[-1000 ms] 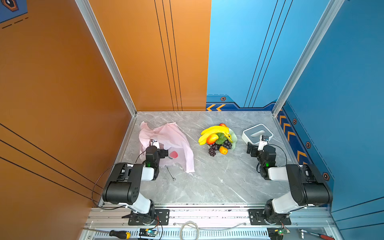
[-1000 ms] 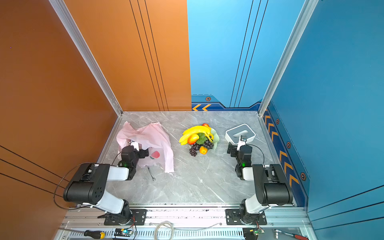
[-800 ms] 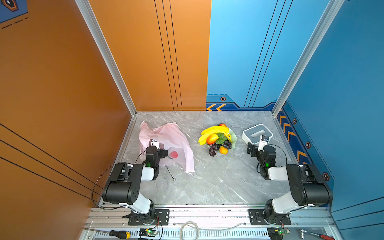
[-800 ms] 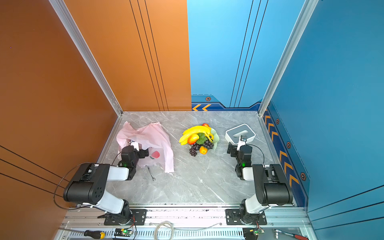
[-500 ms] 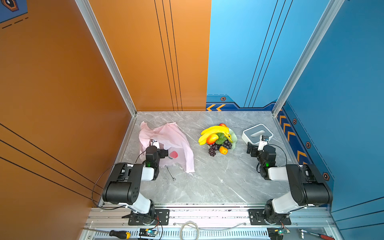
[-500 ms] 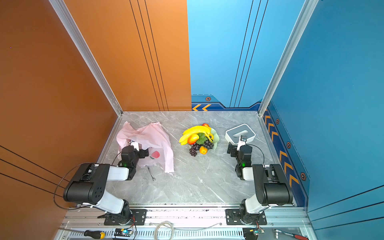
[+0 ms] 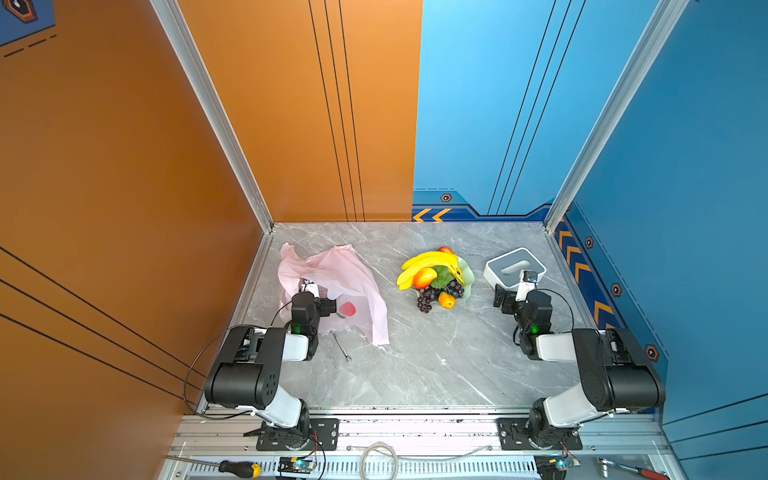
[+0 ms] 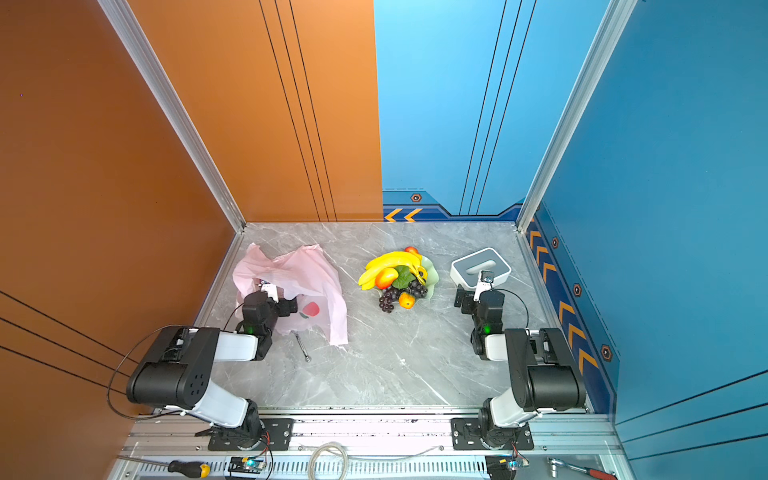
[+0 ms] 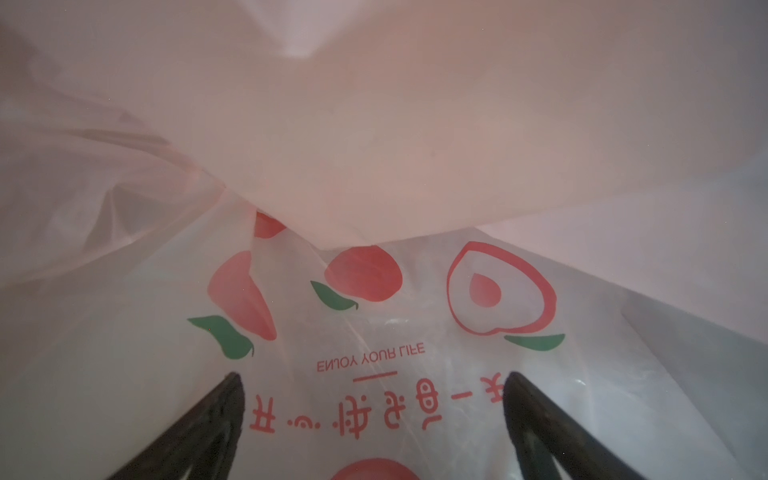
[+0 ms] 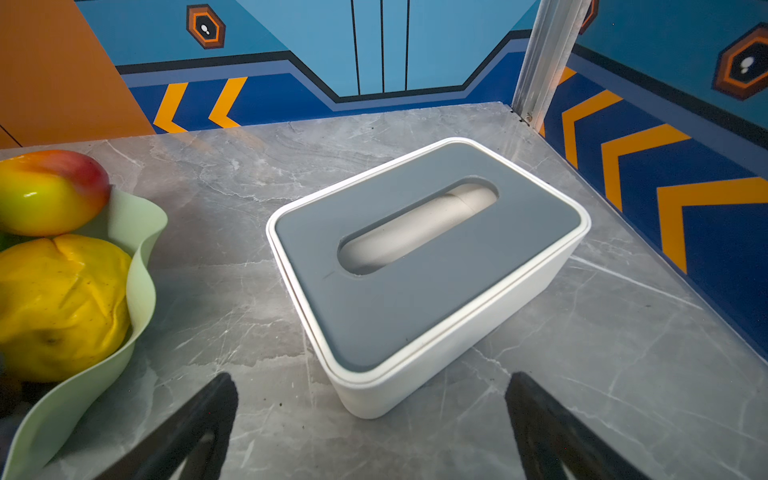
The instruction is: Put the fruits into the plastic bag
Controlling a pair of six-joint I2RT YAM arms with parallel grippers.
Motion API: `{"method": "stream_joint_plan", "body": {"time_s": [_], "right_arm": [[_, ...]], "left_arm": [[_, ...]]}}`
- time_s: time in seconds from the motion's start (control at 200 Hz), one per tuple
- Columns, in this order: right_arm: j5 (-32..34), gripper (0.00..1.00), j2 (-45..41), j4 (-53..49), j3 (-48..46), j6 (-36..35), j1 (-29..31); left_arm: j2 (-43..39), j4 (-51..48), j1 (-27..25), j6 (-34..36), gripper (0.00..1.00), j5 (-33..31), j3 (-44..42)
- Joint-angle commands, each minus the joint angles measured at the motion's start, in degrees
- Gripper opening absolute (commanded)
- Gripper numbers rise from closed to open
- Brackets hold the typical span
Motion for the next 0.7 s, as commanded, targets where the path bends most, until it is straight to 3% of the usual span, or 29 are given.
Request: {"method": "stream_joint_plan", "body": {"time_s": [0.0, 0.185, 0.315, 0.411, 0.556, 0.696], "right_arm": [[2.0, 1.0, 0.8, 0.9, 0.8, -0.6, 0.6], [4.1, 1.0, -0.7, 4.0, -1.3, 0.1, 0.7], [7.2, 1.0, -6.7, -2.0, -1.0, 0.3, 1.2], [9.4, 1.0, -13.3, -13.1, 1.5, 2.2, 1.3], [12.4, 1.0, -23.5, -34.3, 7.8, 14.6, -0.2], [7.7, 1.0, -30.3, -55.1, 16.3, 23.0, -2.3]], "left_arm": [[-1.0, -0.3, -0.5, 1.2, 0.98, -0.9, 1.3], [-6.4, -4.5, -1.2, 1.8, 0.98, -2.1, 1.2], [-13.2, -13.2, -2.4, 1.1, 0.98, -5.7, 2.8], [-19.2, -23.6, -3.2, -4.6, 0.98, -8.8, 5.6], [-27.4, -36.7, -6.6, -10.6, 0.98, -10.7, 8.8], [-35.3, -48.0, -11.3, -15.9, 0.98, -12.7, 11.8]]}}
